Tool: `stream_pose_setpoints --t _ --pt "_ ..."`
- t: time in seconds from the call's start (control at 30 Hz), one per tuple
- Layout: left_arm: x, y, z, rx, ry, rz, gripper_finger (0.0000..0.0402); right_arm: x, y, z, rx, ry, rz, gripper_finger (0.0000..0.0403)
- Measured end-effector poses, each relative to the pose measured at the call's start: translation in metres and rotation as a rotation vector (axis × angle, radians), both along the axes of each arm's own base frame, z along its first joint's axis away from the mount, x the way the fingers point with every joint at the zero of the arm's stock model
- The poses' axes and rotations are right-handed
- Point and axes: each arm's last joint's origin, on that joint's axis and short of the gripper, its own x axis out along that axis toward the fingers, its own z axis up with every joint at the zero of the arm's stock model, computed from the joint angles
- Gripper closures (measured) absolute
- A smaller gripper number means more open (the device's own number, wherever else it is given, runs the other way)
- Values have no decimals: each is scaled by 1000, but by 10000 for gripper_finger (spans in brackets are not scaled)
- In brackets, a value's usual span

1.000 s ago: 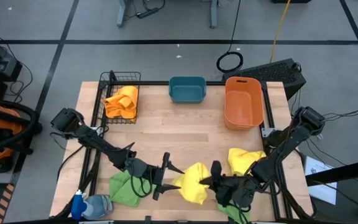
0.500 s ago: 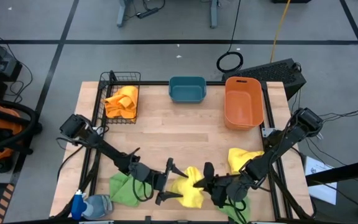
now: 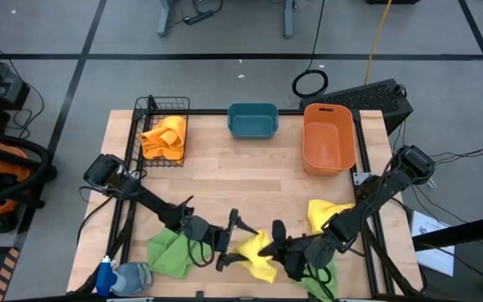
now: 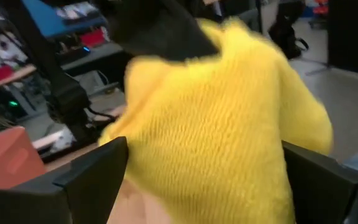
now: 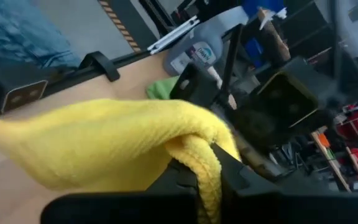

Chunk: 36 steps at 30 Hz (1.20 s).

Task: Sort microfiber towel by color & place in baskets
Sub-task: Put the left yellow microfiber cloth into the orange bin

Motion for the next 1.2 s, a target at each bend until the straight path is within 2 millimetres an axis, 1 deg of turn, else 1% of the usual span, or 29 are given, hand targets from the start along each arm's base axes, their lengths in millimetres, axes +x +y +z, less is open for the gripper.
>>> stream_pose_setpoints --t 0.07,0.13,0.2,0.27,0.37,0.53,0.57,0.6,0.63,0.73,0.83,1.0,1.2 --pt "0 0 -2 6 19 -31 30 1 -2 0 3 -3 -7 403" --pt "-1 -1 -2 2 21 -68 51 2 -2 0 4 -2 -9 403" --pt "0 -3 -1 1 25 -92 81 3 -3 1 9 -5 -13 402" --pt "1 -3 0 0 23 -98 119 3 -3 1 18 -12 -15 400" --pt "1 -3 1 0 24 -97 194 3 -3 2 29 -17 -19 400" --pt "2 -2 1 3 24 -77 349 4 -5 2 85 -3 -46 389" --pt "1 -2 2 4 26 -70 371 4 -5 2 108 -1 -63 384" --pt "1 -1 3 6 29 -60 380 5 -6 2 137 -1 -92 378" --pt "1 0 5 8 28 -44 380 5 -6 2 165 -4 -125 369" --pt "-1 3 10 22 42 3 361 5 -8 1 209 -10 -208 334" --pt "-4 5 14 34 72 37 358 4 -10 -1 229 4 -258 285" --pt "-12 12 25 39 138 138 379 2 -13 -4 315 12 -370 198" --pt "-29 18 41 26 205 271 374 0 -20 -12 371 36 -516 112"
